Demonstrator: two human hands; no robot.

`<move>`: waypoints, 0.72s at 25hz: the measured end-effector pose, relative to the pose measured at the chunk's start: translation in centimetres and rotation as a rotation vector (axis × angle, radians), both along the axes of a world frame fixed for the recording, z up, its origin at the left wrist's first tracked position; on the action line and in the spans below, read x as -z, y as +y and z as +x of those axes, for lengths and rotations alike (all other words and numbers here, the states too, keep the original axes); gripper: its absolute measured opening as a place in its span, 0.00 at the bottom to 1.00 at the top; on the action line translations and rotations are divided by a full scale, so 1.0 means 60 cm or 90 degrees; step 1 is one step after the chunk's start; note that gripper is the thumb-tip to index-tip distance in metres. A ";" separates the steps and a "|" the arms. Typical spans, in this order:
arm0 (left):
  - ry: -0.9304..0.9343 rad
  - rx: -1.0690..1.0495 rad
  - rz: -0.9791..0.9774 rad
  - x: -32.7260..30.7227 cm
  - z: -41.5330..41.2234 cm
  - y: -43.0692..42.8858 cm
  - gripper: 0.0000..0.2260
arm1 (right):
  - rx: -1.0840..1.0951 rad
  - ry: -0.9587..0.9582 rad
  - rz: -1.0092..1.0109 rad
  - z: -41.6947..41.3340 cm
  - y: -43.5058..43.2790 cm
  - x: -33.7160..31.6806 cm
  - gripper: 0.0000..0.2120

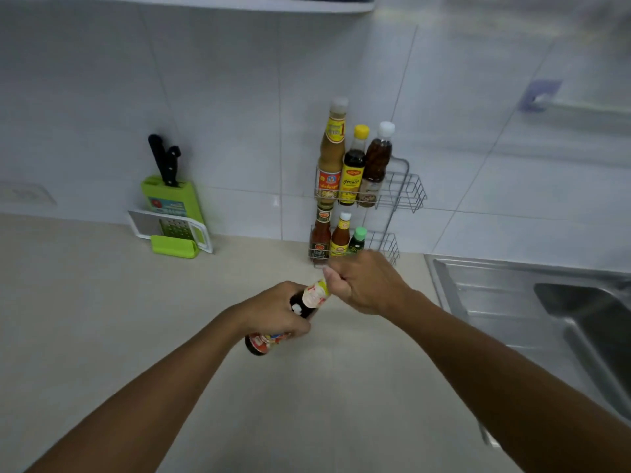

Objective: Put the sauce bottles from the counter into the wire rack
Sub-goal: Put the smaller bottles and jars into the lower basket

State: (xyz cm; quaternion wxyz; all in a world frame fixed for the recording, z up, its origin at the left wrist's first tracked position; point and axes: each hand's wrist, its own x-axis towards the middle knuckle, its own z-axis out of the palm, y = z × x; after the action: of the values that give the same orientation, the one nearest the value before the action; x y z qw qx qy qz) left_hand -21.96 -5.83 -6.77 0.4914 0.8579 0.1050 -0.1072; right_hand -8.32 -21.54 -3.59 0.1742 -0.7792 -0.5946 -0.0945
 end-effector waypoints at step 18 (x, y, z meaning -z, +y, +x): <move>-0.080 -0.098 0.538 -0.001 0.143 -0.098 0.17 | 0.276 0.414 -0.126 0.105 -0.059 0.023 0.15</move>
State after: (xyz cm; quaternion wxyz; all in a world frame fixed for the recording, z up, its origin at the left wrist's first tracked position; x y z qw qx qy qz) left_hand -13.38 -11.71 -6.68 0.1088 0.9782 0.1733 0.0349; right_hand -2.02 -25.11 -4.95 0.2537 -0.8887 -0.3366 0.1802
